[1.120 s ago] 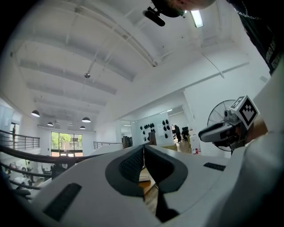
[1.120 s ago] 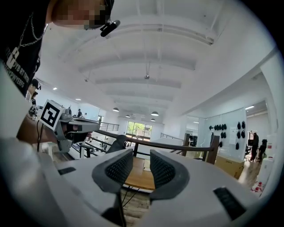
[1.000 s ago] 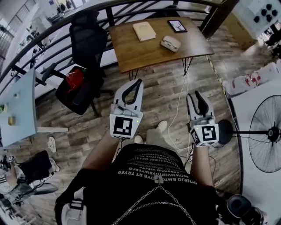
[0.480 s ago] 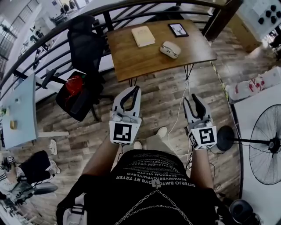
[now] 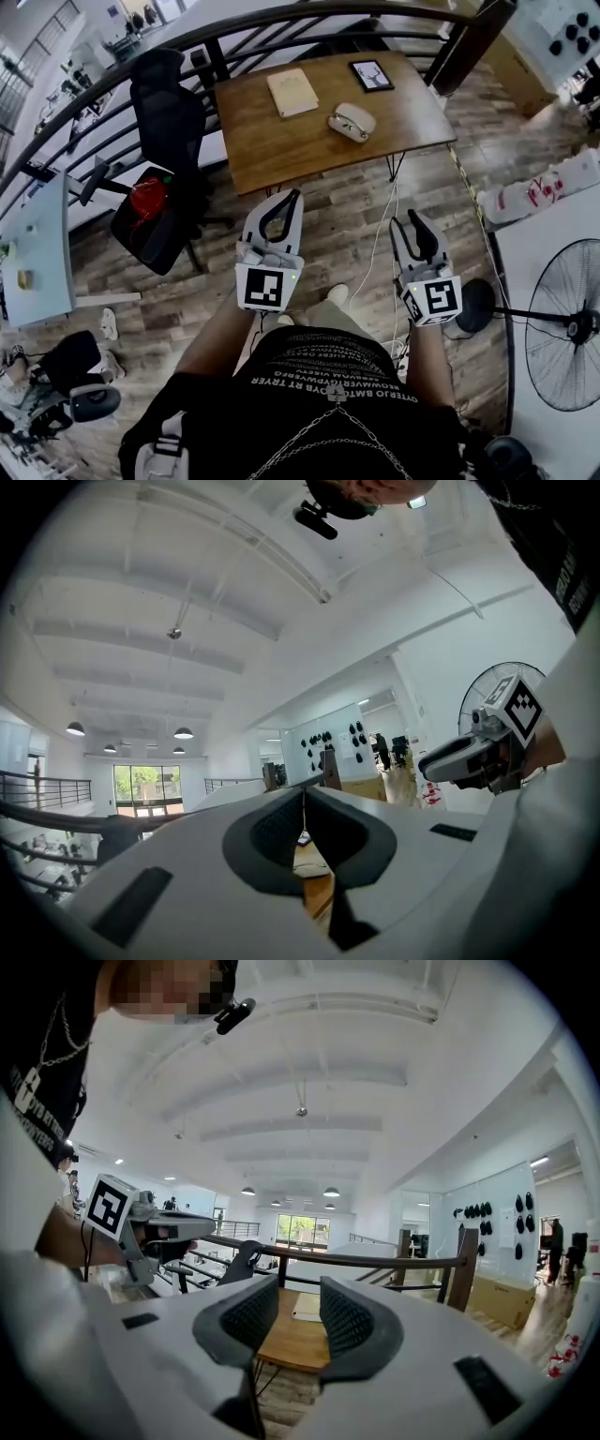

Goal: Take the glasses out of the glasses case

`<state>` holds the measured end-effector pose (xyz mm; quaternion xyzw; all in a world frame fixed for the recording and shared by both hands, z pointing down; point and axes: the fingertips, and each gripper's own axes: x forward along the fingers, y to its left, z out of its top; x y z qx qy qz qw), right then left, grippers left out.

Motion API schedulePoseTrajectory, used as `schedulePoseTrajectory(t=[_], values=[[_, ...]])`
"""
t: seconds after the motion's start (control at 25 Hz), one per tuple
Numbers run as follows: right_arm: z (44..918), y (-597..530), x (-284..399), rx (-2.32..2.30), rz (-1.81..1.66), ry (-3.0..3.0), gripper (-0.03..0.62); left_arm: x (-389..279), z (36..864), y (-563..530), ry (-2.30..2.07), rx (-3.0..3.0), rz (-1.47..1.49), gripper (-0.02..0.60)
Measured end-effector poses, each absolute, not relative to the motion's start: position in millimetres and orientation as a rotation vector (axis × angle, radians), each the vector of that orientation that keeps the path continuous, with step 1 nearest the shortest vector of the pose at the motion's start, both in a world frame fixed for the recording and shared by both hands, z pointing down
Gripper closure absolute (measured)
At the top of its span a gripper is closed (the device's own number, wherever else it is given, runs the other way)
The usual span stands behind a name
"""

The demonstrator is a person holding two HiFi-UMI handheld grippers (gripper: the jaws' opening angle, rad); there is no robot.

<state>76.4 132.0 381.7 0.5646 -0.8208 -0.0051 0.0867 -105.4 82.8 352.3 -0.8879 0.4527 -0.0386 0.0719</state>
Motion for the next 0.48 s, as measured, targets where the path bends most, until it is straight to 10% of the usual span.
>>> schedulePoseTrajectory(t=[0.48], values=[[377.9,86.0,118.5,1.673,0.011,-2.474,0.462,-56.9,349.0,27.0,1.349,-2.69,-0.165,0.552]])
